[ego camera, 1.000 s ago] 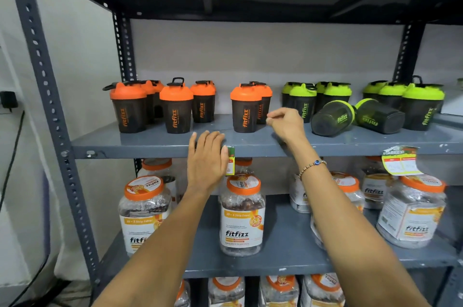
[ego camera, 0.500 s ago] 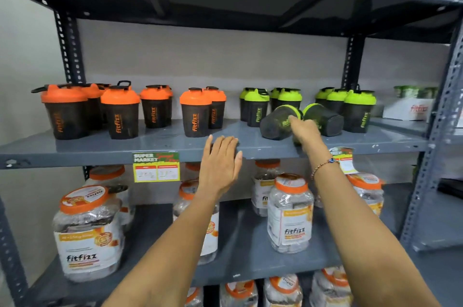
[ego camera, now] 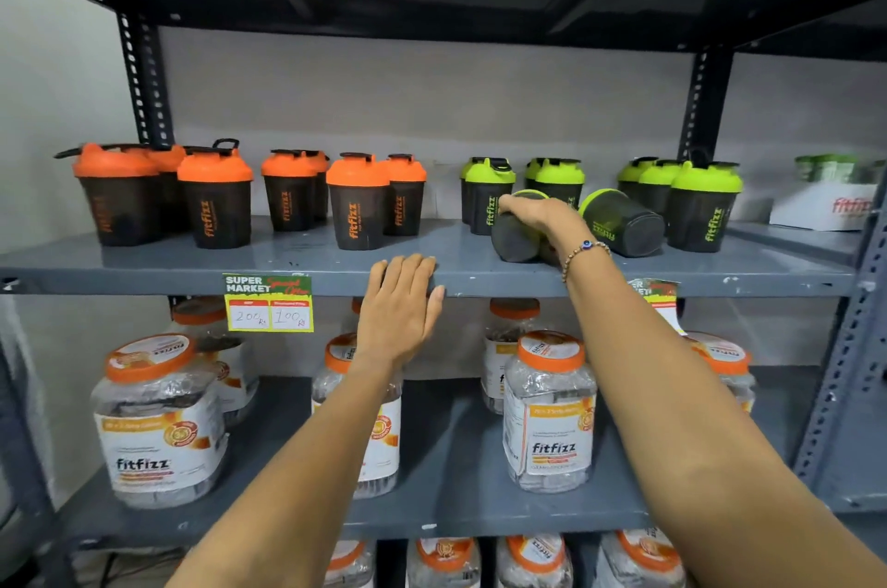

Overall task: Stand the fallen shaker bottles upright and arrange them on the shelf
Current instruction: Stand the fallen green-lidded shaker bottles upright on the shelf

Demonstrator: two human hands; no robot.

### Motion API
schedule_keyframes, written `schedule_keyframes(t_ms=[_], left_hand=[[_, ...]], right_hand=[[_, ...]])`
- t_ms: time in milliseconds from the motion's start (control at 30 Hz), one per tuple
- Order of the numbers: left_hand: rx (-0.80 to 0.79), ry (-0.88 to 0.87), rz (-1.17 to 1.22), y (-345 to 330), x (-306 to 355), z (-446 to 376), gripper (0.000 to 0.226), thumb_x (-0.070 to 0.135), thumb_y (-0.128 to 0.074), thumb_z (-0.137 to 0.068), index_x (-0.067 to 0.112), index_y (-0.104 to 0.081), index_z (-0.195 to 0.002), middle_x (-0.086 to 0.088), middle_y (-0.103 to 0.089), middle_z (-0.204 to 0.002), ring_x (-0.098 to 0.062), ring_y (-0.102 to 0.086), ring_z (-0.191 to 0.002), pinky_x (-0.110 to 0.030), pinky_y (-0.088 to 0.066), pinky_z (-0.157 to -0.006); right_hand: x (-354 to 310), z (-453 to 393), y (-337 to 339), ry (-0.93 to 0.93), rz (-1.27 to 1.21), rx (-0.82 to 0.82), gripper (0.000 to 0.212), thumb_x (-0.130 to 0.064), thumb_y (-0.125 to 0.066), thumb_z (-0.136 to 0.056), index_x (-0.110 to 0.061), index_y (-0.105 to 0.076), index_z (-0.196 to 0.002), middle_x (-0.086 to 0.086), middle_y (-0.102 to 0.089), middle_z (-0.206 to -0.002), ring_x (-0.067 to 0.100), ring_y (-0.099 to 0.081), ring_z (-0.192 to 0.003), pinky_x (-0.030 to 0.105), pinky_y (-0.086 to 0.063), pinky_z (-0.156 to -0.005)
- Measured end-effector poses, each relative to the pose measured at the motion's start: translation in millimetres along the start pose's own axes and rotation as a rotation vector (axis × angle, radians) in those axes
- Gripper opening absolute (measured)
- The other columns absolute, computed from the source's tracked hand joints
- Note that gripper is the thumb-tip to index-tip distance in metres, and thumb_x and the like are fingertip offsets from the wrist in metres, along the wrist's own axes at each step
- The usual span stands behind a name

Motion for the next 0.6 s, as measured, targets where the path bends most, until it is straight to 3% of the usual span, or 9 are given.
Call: schedule_keyframes(t_ms=[67,133,233,300,367,433,533,600], left_hand=[[0.01,-0.016,0.002,1.6,-0.8,-0.8,0.043,0.036,-0.033,-0.096,0.011,-0.06,-0.118,-0.005,-0.062,-0.116,-0.026,-0.058,-0.104,-0.038,-0.031,-0.099],[0.038,-0.041,0.007,4.9,-2.1,-1.3,0.043,0.035,-0.032,-0.096,0.011,-0.06,-0.118,-0.004,-0.062,-0.115,-0.025,-0.057,-0.104,-0.036,-0.032,-0.097],[0.079,-0.002,0.006,14.8,-18.3,-1.2,0.04,0.031,-0.034,-0.095,0.01,-0.061,-0.116,-0.005,-0.063,-0.112,-0.024,-0.057,-0.101,-0.034,-0.034,-0.091],[0.075,-0.002,-0.024,16.9,-28.8,1.7,0.039,0.031,-0.035,-0.096,0.011,-0.062,-0.115,-0.005,-0.064,-0.112,-0.025,-0.058,-0.101,-0.034,-0.035,-0.089],[0.07,-0.032,-0.046,16.0,-33.1,4.2,0.04,0.031,-0.034,-0.096,0.011,-0.063,-0.115,-0.005,-0.064,-0.112,-0.024,-0.058,-0.1,-0.035,-0.035,-0.089],[0.077,-0.019,-0.035,16.8,-33.9,5.1,0.039,0.03,-0.035,-0.095,0.01,-0.064,-0.112,-0.005,-0.065,-0.11,-0.025,-0.059,-0.098,-0.035,-0.035,-0.09],[0.082,0.027,-0.012,18.0,-31.3,5.0,0.039,0.031,-0.036,-0.095,0.009,-0.065,-0.109,-0.006,-0.066,-0.108,-0.025,-0.059,-0.097,-0.035,-0.033,-0.09],[0.072,0.042,-0.001,17.0,-30.7,5.3,0.04,0.032,-0.034,-0.095,0.01,-0.064,-0.109,-0.007,-0.066,-0.109,-0.025,-0.059,-0.098,-0.035,-0.032,-0.092]], right_hand=[[-5.6,16.8,8.7,0.045,0.072,0.077,0.063,-0.06,-0.058,-0.059,-0.015,-0.052,-0.102,0.012,-0.056,-0.118,0.034,-0.055,-0.113,0.034,-0.047,-0.084],[-9.7,19.8,15.0,0.103,0.188,0.12,0.057,-0.055,-0.06,-0.067,-0.015,-0.058,-0.107,0.014,-0.059,-0.125,0.035,-0.055,-0.113,0.035,-0.045,-0.076],[-13.2,19.6,20.8,0.157,0.175,0.089,0.075,-0.057,-0.056,-0.083,-0.002,-0.049,-0.134,0.021,-0.052,-0.136,0.038,-0.053,-0.12,0.042,-0.048,-0.093],[-8.7,20.6,26.8,0.14,0.038,0.014,0.069,-0.057,-0.054,-0.087,-0.004,-0.05,-0.13,0.019,-0.057,-0.106,0.033,-0.059,-0.091,0.039,-0.048,-0.085],[-1.3,18.8,28.4,0.088,-0.053,-0.047,0.053,-0.057,-0.061,-0.082,-0.009,-0.056,-0.103,0.011,-0.053,-0.087,0.023,-0.052,-0.067,0.038,-0.048,-0.077],[6.0,16.3,17.6,0.049,-0.101,-0.135,0.049,-0.057,-0.068,-0.076,-0.012,-0.055,-0.089,0.012,-0.059,-0.099,0.021,-0.058,-0.071,0.036,-0.052,-0.078],[8.9,14.8,3.7,0.033,-0.277,-0.218,0.051,-0.052,-0.074,-0.072,-0.014,-0.059,-0.103,0.01,-0.063,-0.12,0.021,-0.065,-0.101,0.032,-0.057,-0.07],[8.2,20.5,2.5,0.044,-0.353,-0.244,0.043,-0.047,-0.074,-0.076,-0.012,-0.059,-0.096,0.009,-0.064,-0.108,0.02,-0.063,-0.095,0.034,-0.06,-0.061]])
Point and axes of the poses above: each hand's wrist, its own z-axis away from the middle knuckle, its own y-axis out of the back of the hand, x = y × z, the point moved 7 cm from there along -z, towards the middle knuckle
